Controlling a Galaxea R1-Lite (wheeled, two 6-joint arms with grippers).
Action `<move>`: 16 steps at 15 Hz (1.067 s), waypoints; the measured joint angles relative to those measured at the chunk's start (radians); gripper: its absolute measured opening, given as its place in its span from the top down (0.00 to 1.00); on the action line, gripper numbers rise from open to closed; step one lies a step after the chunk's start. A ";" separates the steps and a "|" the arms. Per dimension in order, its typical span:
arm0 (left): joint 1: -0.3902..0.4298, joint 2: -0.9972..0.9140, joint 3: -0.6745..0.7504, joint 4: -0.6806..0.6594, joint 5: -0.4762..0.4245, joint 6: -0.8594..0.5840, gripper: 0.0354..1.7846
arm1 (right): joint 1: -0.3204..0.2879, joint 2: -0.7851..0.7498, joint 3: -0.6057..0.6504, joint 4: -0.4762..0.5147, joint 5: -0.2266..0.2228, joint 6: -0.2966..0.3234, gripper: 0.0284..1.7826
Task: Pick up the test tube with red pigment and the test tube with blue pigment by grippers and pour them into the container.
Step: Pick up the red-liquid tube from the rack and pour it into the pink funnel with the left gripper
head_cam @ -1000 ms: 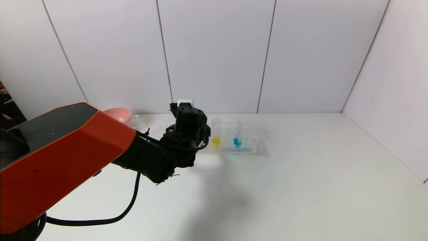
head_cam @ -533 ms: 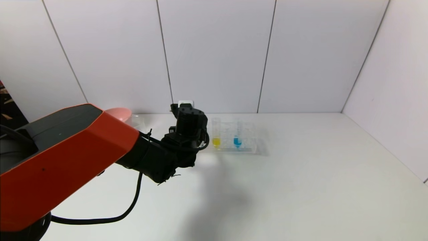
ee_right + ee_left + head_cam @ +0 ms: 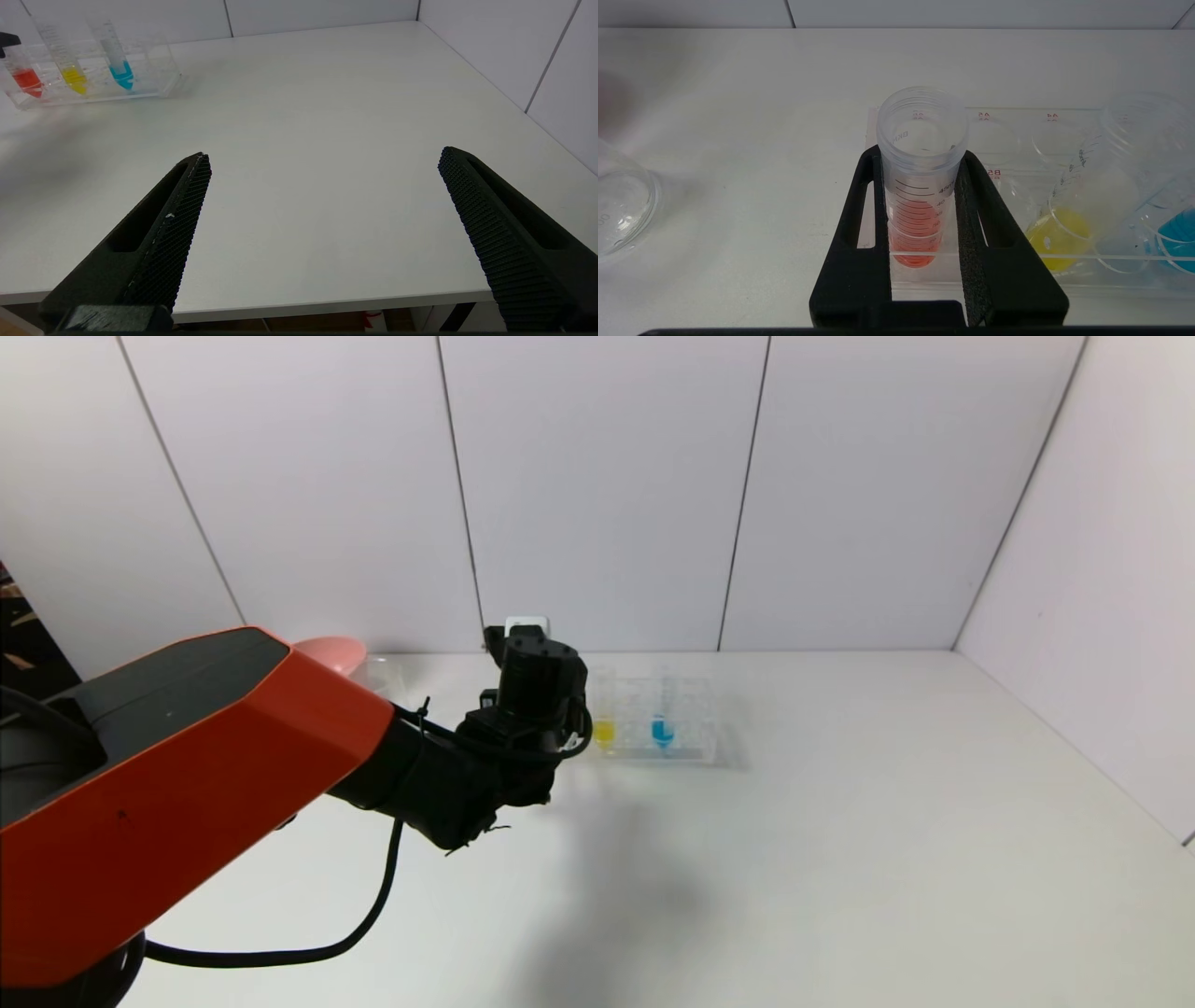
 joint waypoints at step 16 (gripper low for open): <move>-0.001 -0.121 -0.115 0.083 -0.006 0.097 0.78 | 0.000 0.000 0.000 0.000 0.000 0.000 0.00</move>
